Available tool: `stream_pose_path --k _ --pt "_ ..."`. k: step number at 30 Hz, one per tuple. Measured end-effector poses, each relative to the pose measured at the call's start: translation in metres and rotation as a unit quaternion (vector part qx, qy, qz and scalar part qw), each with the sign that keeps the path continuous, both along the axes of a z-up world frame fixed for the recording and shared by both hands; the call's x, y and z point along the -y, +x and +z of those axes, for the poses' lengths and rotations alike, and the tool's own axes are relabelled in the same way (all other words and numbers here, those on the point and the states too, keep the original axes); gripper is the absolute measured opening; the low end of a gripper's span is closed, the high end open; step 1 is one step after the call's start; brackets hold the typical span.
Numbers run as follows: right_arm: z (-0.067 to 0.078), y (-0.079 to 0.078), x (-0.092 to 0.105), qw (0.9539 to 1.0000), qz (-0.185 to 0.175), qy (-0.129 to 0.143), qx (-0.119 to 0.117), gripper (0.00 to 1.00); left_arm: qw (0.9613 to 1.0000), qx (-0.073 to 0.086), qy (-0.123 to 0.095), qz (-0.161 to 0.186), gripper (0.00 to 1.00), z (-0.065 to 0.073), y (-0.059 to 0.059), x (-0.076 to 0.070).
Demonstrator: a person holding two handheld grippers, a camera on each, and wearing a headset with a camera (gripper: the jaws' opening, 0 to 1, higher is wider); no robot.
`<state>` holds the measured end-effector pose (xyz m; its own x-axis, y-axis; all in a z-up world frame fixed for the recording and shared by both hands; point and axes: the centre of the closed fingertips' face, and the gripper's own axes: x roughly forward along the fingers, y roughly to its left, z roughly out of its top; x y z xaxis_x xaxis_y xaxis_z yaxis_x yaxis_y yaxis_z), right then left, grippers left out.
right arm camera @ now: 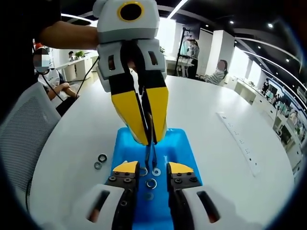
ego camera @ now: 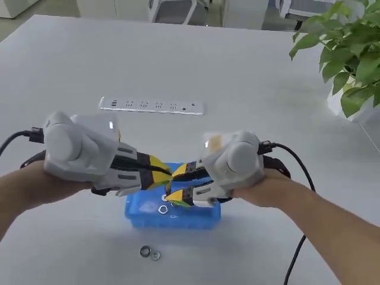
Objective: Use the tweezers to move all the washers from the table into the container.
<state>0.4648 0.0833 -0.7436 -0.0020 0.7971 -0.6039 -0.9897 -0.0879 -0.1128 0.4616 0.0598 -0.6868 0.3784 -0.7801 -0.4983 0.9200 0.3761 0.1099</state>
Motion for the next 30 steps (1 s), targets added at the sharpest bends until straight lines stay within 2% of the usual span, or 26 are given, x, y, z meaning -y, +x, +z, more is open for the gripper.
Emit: stream_pose_path --k 11,19,24,30 --pt "0.017 -0.006 0.013 0.9996 -0.026 0.007 0.0 0.29 1.0 0.007 0.004 -0.002 0.05 0.012 -0.011 0.0" --pt "0.023 -0.013 0.024 0.9988 -0.048 0.002 -0.004 0.34 1.0 0.002 0.003 0.003 0.05 0.02 -0.02 -0.003" --pt "0.026 -0.02 0.034 0.9984 -0.056 -0.005 0.002 0.36 1.0 -0.002 -0.002 0.004 0.05 0.026 -0.027 -0.003" --pt "0.03 -0.025 0.047 0.9964 -0.084 -0.011 -0.002 0.42 1.0 -0.001 -0.005 0.006 0.06 0.032 -0.034 -0.001"
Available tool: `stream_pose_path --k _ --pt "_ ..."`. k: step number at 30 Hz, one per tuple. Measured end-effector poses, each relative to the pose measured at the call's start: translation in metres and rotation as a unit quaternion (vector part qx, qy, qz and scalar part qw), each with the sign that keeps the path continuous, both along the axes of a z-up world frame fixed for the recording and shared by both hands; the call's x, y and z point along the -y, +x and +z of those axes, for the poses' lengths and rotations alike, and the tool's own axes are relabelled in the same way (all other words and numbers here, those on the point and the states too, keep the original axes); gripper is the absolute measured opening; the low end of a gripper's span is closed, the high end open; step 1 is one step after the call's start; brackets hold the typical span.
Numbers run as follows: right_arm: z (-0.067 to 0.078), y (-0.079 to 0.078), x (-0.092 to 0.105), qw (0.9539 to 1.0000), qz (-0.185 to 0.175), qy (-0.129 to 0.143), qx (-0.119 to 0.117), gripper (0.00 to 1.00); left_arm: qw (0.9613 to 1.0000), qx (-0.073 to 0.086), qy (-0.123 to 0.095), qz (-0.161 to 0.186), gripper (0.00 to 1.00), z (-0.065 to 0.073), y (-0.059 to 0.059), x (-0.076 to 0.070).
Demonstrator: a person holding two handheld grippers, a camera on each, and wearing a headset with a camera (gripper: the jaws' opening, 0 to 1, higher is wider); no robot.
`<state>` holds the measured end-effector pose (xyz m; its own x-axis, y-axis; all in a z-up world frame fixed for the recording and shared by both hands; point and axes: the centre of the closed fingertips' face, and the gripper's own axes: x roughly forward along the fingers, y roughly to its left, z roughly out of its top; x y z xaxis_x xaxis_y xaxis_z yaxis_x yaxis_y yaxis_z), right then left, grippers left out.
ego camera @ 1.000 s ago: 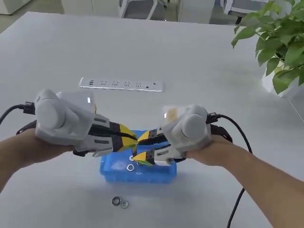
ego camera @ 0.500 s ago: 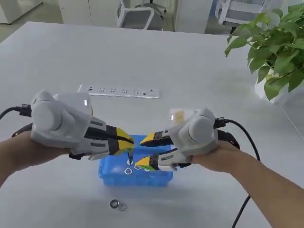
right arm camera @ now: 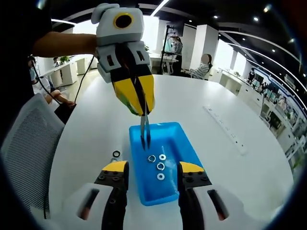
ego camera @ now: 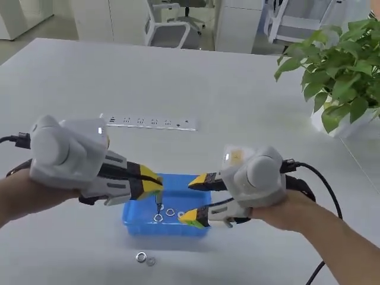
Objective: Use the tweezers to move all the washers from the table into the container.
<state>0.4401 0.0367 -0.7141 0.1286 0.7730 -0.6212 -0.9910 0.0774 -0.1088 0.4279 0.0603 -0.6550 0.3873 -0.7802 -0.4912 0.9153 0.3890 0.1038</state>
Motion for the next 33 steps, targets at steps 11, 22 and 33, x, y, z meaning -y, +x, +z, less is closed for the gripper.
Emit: stream_pose_path --k 11,22,33 --pt "0.005 -0.01 0.02 0.9984 -0.055 0.002 -0.01 0.54 1.0 -0.004 -0.004 0.007 0.06 0.005 -0.014 -0.003" --pt "-0.001 -0.021 0.038 0.9948 -0.099 0.002 -0.023 0.7 0.9999 -0.009 -0.008 0.01 0.06 0.003 -0.027 -0.005" --pt "0.0 -0.032 0.039 0.9917 -0.121 0.023 -0.035 0.85 0.9997 -0.018 -0.013 0.009 0.06 -0.003 -0.041 -0.006"
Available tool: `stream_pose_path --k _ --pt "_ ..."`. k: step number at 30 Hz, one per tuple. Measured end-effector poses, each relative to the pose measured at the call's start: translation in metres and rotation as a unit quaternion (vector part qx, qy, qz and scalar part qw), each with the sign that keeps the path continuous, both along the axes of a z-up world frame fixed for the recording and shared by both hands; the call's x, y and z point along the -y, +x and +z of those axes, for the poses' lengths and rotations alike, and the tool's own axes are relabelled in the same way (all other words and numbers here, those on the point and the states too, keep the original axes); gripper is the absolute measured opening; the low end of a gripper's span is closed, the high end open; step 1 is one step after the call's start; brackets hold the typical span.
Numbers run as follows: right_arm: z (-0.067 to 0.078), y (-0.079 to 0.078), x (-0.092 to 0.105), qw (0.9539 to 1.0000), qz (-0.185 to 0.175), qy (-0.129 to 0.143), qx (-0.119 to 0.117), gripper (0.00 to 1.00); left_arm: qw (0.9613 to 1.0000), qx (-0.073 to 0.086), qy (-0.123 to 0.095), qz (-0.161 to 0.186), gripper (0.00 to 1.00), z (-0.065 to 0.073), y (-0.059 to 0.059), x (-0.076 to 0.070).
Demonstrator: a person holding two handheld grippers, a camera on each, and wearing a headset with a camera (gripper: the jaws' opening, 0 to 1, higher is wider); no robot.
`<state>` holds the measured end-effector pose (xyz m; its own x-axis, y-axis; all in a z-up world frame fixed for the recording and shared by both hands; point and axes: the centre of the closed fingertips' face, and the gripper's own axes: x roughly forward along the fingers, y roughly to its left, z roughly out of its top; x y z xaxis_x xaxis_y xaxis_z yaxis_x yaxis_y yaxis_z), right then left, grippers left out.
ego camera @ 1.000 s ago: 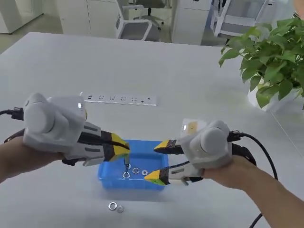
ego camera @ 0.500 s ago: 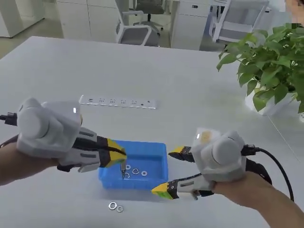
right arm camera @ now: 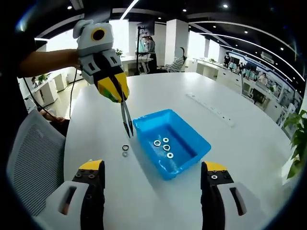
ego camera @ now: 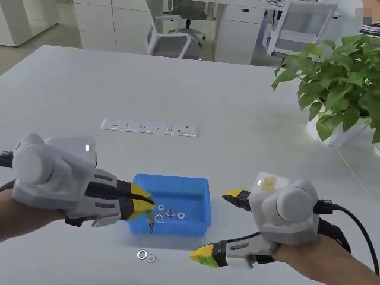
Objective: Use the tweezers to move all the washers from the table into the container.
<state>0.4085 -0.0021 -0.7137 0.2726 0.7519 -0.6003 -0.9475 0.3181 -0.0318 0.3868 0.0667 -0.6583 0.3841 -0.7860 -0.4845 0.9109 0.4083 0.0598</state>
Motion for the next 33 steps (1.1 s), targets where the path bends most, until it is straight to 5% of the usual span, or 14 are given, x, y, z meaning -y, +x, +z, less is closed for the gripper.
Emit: stream_pose_path --k 11,33 --pt "-0.001 -0.008 0.001 0.9997 -0.015 0.02 -0.002 1.0 0.9999 -0.009 -0.004 -0.006 0.06 -0.011 -0.01 0.005" --pt "-0.012 -0.018 0.004 0.9996 -0.014 0.015 -0.017 1.0 0.9996 -0.027 -0.004 -0.003 0.06 -0.038 -0.016 0.007"
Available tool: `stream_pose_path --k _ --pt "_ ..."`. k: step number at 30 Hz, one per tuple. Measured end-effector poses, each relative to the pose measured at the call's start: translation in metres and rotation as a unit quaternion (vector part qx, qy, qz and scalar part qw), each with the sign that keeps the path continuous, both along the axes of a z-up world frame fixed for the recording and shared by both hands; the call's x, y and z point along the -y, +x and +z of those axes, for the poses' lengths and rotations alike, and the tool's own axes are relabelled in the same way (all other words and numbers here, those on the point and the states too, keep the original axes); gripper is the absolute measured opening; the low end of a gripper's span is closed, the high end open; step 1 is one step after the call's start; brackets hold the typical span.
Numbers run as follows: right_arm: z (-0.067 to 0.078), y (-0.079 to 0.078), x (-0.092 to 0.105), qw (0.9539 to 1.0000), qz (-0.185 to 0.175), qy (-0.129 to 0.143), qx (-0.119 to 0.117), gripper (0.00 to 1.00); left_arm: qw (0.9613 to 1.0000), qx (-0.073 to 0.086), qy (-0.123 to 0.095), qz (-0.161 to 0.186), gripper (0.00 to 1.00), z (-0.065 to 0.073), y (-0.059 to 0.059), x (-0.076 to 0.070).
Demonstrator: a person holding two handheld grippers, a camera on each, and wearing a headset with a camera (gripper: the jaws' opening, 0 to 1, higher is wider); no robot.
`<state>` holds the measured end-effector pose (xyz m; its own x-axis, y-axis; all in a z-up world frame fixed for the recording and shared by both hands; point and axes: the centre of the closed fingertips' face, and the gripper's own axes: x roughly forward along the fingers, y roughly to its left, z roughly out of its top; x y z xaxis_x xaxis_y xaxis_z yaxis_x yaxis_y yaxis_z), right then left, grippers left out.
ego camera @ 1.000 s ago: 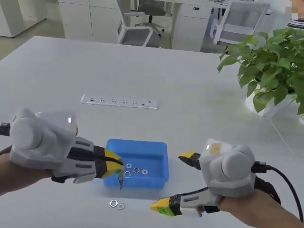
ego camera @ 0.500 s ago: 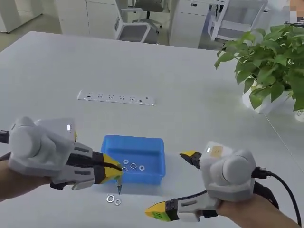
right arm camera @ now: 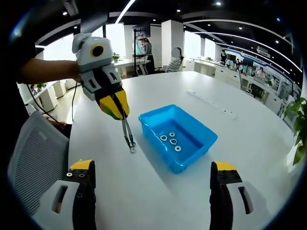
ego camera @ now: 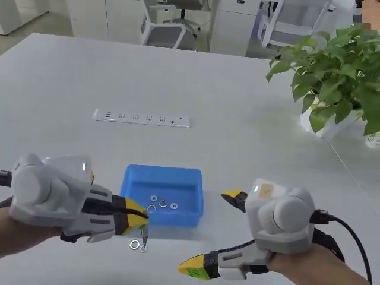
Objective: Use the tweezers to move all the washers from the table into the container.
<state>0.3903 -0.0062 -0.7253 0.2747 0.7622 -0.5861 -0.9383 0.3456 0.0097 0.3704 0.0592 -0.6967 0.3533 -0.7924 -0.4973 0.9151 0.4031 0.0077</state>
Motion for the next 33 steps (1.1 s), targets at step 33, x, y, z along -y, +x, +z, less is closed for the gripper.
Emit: stream_pose_path --k 33 --pt "-0.0097 -0.008 -0.0027 0.9997 0.014 -0.013 -0.012 0.97 0.9998 -0.016 -0.008 0.006 0.06 -0.0087 -0.0039 0.0014"
